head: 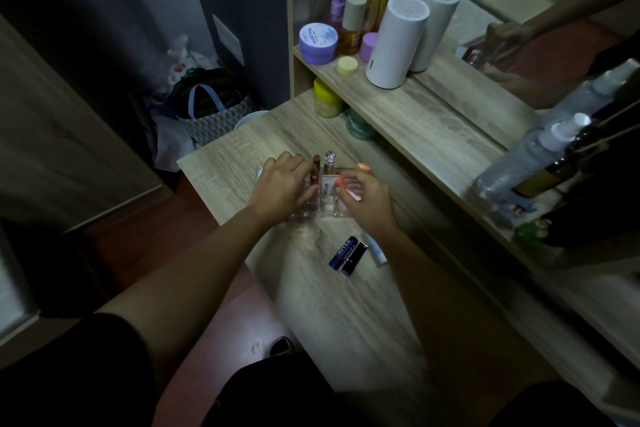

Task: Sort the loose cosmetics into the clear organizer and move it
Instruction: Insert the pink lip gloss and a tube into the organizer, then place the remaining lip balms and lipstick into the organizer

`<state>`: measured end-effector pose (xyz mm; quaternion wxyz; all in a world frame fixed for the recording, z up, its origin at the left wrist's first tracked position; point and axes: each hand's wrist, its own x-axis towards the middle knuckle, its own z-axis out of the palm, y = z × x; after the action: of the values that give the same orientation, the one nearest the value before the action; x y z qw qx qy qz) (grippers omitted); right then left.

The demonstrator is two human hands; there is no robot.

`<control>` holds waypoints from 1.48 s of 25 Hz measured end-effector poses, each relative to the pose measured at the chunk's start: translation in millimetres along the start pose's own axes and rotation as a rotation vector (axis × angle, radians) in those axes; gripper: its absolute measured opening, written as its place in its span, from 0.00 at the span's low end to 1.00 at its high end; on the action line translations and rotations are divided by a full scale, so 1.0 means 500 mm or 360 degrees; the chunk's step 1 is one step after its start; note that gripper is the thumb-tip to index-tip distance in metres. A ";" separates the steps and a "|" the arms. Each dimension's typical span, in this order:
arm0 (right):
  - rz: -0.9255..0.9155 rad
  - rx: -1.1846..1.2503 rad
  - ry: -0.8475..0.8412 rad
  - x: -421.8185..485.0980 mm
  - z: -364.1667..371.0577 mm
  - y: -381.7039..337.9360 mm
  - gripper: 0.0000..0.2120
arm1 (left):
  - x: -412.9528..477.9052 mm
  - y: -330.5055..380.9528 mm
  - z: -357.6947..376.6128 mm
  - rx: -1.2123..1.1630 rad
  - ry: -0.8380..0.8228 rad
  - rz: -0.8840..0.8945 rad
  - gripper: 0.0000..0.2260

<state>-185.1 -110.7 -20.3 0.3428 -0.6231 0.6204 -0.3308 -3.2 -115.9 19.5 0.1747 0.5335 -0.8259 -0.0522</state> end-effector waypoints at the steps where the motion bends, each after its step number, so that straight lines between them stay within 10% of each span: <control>1: -0.0009 -0.0003 0.0011 -0.005 -0.009 0.000 0.11 | -0.004 0.005 -0.003 -0.0002 -0.0002 -0.0007 0.11; 22: 0.0473 -0.0434 -0.0174 -0.170 -0.076 0.124 0.12 | -0.151 0.121 0.130 -0.0441 -0.0758 -0.0575 0.16; 37: 0.0110 0.0361 0.0179 -0.089 0.053 -0.038 0.17 | -0.114 0.014 0.037 -0.0875 0.0185 -0.0788 0.09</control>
<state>-152.8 -65.8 -18.3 0.3869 -0.5389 0.6184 -0.4212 5.7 -63.4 -9.1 0.3402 0.6521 -0.6158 -0.2824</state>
